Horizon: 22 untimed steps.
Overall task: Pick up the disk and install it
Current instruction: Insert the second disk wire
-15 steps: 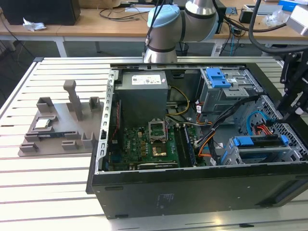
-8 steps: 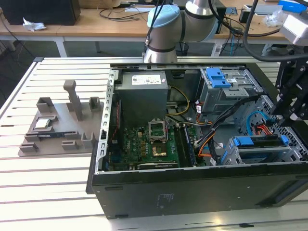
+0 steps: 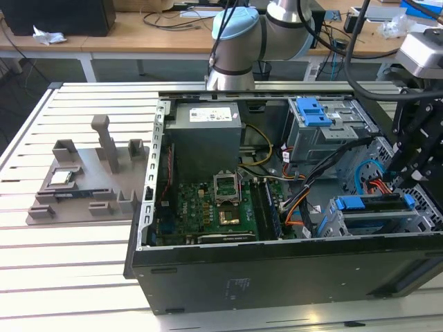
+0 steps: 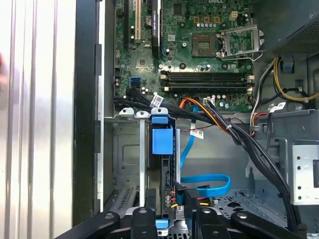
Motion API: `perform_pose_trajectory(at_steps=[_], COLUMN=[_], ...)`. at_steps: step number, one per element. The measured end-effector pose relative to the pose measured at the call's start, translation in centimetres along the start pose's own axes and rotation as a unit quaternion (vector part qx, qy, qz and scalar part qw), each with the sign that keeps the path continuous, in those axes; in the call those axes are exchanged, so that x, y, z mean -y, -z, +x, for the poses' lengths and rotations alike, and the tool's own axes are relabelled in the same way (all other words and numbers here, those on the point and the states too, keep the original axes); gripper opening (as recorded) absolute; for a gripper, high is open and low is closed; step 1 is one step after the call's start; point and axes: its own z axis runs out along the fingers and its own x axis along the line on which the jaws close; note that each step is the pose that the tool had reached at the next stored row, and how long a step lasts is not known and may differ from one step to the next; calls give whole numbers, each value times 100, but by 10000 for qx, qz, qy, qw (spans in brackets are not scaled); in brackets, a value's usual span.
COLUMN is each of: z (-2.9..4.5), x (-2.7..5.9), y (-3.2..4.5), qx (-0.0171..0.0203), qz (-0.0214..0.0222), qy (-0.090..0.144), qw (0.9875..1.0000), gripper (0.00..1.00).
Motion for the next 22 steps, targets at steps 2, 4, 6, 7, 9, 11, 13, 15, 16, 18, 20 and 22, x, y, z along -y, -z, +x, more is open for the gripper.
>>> perform_pose_trajectory(at_steps=[2, 4, 6, 7, 9, 11, 13, 15, 16, 18, 20, 22], z=[0, 0, 0, 0, 0, 0, 0, 7, 15, 24, 25, 25], x=[1, 1, 1, 1, 1, 2, 2, -4, -10, -9, -7, -7], y=[-22, -22, -23, -24, -25, -26, -27, -31, -31, -57, -81, -96], qx=[0, -1, 0, 1, 0, 0, 0, 3, -1, -2, -2, -3], qz=[0, 0, 0, 0, 0, 0, 0, 0, 0, 0, 0, 0], qy=[0, 0, 0, 0, 0, 0, 0, -1, -1, 0, 0, 0], qw=[10000, 10000, 10000, 10000, 10000, 10000, 10000, 10000, 10000, 10000, 10000, 10000], gripper=[36, 36, 36, 35, 16, 11, 11, 11, 11, 11, 11, 11])
